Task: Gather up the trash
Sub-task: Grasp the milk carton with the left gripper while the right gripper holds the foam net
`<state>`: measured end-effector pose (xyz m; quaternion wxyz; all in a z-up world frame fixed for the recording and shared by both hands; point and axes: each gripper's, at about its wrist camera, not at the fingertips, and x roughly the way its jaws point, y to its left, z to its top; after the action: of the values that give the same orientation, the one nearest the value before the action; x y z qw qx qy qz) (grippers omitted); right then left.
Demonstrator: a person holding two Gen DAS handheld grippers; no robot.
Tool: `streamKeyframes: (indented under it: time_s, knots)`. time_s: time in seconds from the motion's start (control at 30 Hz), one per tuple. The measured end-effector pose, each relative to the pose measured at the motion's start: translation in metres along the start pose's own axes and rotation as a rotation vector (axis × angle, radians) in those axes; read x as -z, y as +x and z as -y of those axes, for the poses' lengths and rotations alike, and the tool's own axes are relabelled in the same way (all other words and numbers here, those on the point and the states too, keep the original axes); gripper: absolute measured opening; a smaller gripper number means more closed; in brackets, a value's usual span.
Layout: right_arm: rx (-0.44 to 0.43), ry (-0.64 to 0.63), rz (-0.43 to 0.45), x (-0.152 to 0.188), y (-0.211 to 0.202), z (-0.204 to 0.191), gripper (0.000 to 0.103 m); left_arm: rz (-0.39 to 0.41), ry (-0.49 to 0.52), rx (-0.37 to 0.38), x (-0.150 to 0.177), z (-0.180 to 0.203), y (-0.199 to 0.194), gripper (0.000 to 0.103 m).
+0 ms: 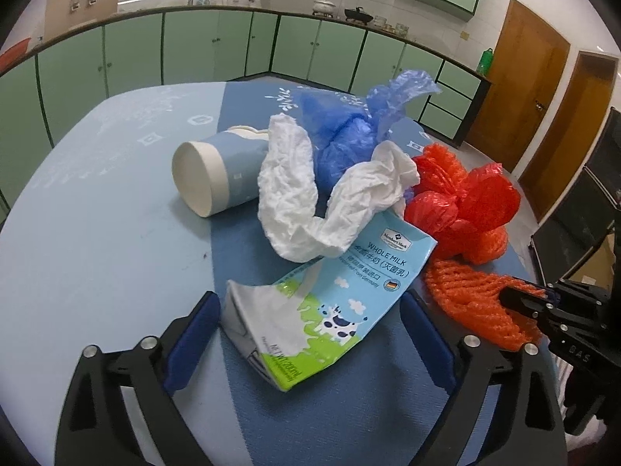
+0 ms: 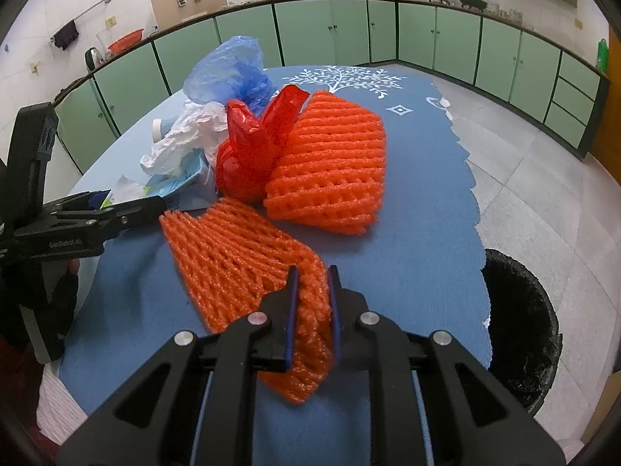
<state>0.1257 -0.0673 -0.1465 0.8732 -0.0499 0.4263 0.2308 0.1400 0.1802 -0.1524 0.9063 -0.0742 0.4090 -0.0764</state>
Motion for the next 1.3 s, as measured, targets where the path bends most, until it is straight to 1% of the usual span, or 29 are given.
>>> streamKeyframes:
  time_s: [0.03, 0.07, 0.13, 0.27, 0.3, 0.33, 0.43, 0.57, 0.87, 0.9, 0.97, 1.17, 1.3]
  knots:
    - [0.001, 0.001, 0.0, 0.0, 0.0, -0.001, 0.015, 0.0, -0.003, 0.004, 0.001, 0.0, -0.001, 0.084]
    - [0.001, 0.001, 0.0, 0.0, 0.0, -0.001, 0.015, -0.001, -0.007, 0.007, 0.0, 0.0, -0.002, 0.083]
    - [0.002, 0.004, 0.002, 0.001, -0.001, -0.002, 0.015, -0.002, -0.013, 0.007, 0.003, 0.002, -0.006, 0.077]
    - [0.0, 0.013, 0.005, 0.001, -0.003, -0.002, 0.015, -0.004, -0.036, -0.008, 0.013, 0.011, -0.015, 0.071]
    - [-0.001, 0.015, 0.006, 0.002, -0.004, -0.002, 0.015, -0.003, -0.05, -0.015, 0.016, 0.013, -0.018, 0.06]
    - [-0.002, 0.017, 0.008, 0.002, -0.005, -0.001, 0.015, -0.006, -0.061, -0.019, 0.018, 0.014, -0.02, 0.057]
    - [-0.009, 0.022, 0.012, 0.003, -0.007, -0.001, 0.015, -0.012, -0.088, -0.007, 0.024, 0.017, -0.026, 0.057]
    - [-0.015, 0.025, 0.013, 0.005, -0.007, 0.001, 0.015, -0.015, -0.076, -0.02, 0.032, 0.022, -0.029, 0.056]
    - [-0.017, 0.041, 0.017, 0.005, -0.006, 0.007, 0.015, 0.007, -0.07, -0.041, 0.03, 0.032, -0.035, 0.055]
    - [-0.017, 0.04, 0.017, 0.004, -0.006, 0.008, 0.013, 0.007, -0.071, -0.044, 0.031, 0.033, -0.035, 0.055]
    - [-0.019, 0.042, 0.019, 0.004, -0.007, 0.008, 0.013, 0.006, -0.076, -0.046, 0.03, 0.033, -0.034, 0.055]
    - [-0.024, 0.046, 0.044, 0.002, -0.017, 0.009, 0.011, 0.025, -0.066, -0.062, 0.027, 0.038, -0.042, 0.054]
    - [-0.028, 0.04, 0.079, -0.001, -0.031, 0.008, 0.011, 0.044, -0.071, -0.064, 0.024, 0.04, -0.052, 0.054]
